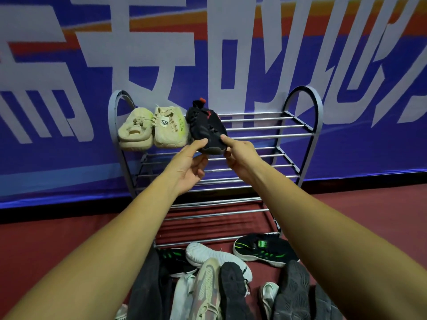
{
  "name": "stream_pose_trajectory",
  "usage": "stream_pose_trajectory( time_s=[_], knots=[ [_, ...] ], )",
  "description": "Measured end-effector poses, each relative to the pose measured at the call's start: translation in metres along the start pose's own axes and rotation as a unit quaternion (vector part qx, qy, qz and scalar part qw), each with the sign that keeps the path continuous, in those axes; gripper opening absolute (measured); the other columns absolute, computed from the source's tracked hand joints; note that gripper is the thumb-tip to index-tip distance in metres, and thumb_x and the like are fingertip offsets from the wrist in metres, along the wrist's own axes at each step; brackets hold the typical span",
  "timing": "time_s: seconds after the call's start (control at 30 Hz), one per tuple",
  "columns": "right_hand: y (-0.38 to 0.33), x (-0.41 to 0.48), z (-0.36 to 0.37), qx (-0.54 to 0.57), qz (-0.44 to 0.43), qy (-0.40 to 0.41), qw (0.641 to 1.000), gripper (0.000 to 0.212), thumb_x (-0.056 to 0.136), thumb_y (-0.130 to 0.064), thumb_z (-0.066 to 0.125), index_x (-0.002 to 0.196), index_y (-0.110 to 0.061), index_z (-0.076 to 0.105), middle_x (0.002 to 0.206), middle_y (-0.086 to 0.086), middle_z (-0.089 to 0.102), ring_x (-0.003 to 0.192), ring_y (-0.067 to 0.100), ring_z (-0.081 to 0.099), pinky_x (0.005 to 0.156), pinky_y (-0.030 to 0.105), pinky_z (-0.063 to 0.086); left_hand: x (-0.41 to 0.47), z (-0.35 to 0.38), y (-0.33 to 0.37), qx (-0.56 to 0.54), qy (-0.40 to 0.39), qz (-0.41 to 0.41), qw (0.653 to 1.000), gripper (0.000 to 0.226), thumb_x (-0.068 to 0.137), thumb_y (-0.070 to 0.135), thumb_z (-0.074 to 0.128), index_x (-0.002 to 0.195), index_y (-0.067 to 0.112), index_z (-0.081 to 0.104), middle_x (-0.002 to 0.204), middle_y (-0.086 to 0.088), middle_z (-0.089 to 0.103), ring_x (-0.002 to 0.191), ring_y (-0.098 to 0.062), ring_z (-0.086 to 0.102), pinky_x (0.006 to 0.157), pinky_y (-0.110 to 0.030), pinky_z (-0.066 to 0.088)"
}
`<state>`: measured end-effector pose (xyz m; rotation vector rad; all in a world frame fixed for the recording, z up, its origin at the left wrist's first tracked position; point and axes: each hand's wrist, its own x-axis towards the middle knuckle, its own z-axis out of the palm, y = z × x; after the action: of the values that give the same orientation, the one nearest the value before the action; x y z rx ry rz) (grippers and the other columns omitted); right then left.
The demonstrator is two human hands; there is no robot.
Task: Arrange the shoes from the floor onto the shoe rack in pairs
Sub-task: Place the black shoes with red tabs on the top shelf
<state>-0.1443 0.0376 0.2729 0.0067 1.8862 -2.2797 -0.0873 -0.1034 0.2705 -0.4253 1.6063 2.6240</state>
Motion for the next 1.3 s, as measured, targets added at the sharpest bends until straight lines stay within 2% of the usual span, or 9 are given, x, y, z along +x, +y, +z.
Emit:
stream_pose_trajectory(
  time_s=[0.2, 0.47, 0.6, 0.8, 0.9, 1.0, 1.1, 1.2, 1.3],
  knots=[
    [0.002, 0.007, -0.004, 0.035, -0.003, -0.020, 0.999, 0.020, 0.094, -0.025, 0.068, 0.091, -0.006, 0.064, 0.063, 0.000, 0.052, 0.054, 0.008, 0.044, 0.047, 0.020, 0.034, 0.012, 0.007, -0.006, -0.010, 0.022, -0.005, 1.000, 0.034, 0.083, 0.028, 0.077, 0.113, 0.022, 0.062, 0.088, 0.000, 0.071, 0.060, -0.003, 0.060, 0.054, -0.020, 0.029],
    [0.010, 0.014, -0.002, 0.099, -0.016, -0.021, 0.995, 0.040, 0.085, -0.034, 0.078, 0.108, -0.002, 0.068, 0.086, 0.009, 0.059, 0.057, 0.008, 0.047, 0.049, 0.021, 0.034, 0.025, 0.009, 0.000, -0.020, 0.017, 0.005, 1.000, 0.025, 0.082, 0.029, 0.078, 0.105, 0.026, 0.067, 0.101, -0.001, 0.072, 0.065, -0.002, 0.061, 0.055, -0.019, 0.029],
    [0.009, 0.013, -0.003, 0.082, -0.018, -0.007, 0.996, 0.035, 0.088, -0.032, 0.075, 0.103, -0.002, 0.070, 0.080, 0.008, 0.056, 0.056, 0.008, 0.045, 0.050, 0.021, 0.034, 0.028, 0.009, 0.000, -0.004, 0.024, 0.012, 1.000, 0.027, 0.082, 0.031, 0.078, 0.107, 0.026, 0.067, 0.099, 0.001, 0.071, 0.064, -0.001, 0.061, 0.055, -0.019, 0.029],
    [0.007, 0.013, -0.007, 0.043, -0.021, -0.020, 0.999, 0.041, 0.088, -0.036, 0.074, 0.107, -0.001, 0.068, 0.086, 0.011, 0.058, 0.059, 0.010, 0.045, 0.052, 0.023, 0.035, 0.028, 0.006, -0.002, 0.049, 0.029, 0.039, 0.998, 0.024, 0.082, 0.036, 0.077, 0.102, 0.026, 0.068, 0.088, 0.002, 0.072, 0.067, -0.005, 0.057, 0.051, -0.019, 0.033],
    [0.009, 0.012, -0.012, -0.005, -0.037, -0.036, 0.999, 0.052, 0.091, -0.041, 0.069, 0.113, 0.006, 0.067, 0.086, 0.010, 0.065, 0.059, 0.011, 0.044, 0.054, 0.024, 0.036, 0.027, 0.001, -0.003, 0.084, 0.030, 0.056, 0.994, 0.023, 0.083, 0.039, 0.077, 0.100, 0.025, 0.071, 0.090, 0.003, 0.074, 0.069, -0.007, 0.057, 0.053, -0.021, 0.033],
    [0.010, 0.011, -0.016, -0.043, -0.045, -0.045, 0.997, 0.051, 0.093, -0.047, 0.063, 0.112, 0.000, 0.070, 0.078, 0.004, 0.064, 0.056, 0.009, 0.040, 0.050, 0.021, 0.034, 0.025, -0.005, -0.001, 0.113, 0.035, 0.069, 0.991, 0.023, 0.084, 0.040, 0.076, 0.099, 0.023, 0.072, 0.096, 0.003, 0.074, 0.081, -0.010, 0.060, 0.057, -0.022, 0.034],
    [0.009, 0.009, -0.018, -0.053, -0.051, -0.051, 0.996, 0.048, 0.093, -0.047, 0.062, 0.110, -0.003, 0.072, 0.073, 0.001, 0.061, 0.055, 0.008, 0.039, 0.052, 0.022, 0.033, 0.024, -0.005, 0.000, 0.093, 0.031, 0.062, 0.993, 0.023, 0.083, 0.037, 0.077, 0.100, 0.023, 0.071, 0.093, 0.005, 0.072, 0.082, -0.011, 0.060, 0.056, -0.022, 0.035],
    [0.008, 0.007, -0.019, -0.056, -0.060, -0.054, 0.995, 0.050, 0.092, -0.045, 0.065, 0.107, 0.001, 0.073, 0.076, 0.004, 0.060, 0.058, 0.008, 0.040, 0.055, 0.024, 0.034, 0.022, -0.001, -0.002, 0.055, 0.020, 0.052, 0.997, 0.016, 0.083, 0.032, 0.078, 0.094, 0.023, 0.070, 0.077, 0.008, 0.071, 0.072, -0.009, 0.056, 0.055, -0.022, 0.033],
    [0.010, 0.010, -0.017, -0.044, -0.070, -0.042, 0.996, 0.053, 0.092, -0.044, 0.066, 0.105, 0.008, 0.071, 0.077, 0.007, 0.055, 0.061, 0.011, 0.039, 0.054, 0.025, 0.032, 0.022, 0.004, -0.004, 0.018, 0.025, 0.051, 0.998, 0.011, 0.083, 0.026, 0.078, 0.091, 0.023, 0.071, 0.085, 0.004, 0.071, 0.068, -0.007, 0.053, 0.056, -0.021, 0.031]
  ],
)
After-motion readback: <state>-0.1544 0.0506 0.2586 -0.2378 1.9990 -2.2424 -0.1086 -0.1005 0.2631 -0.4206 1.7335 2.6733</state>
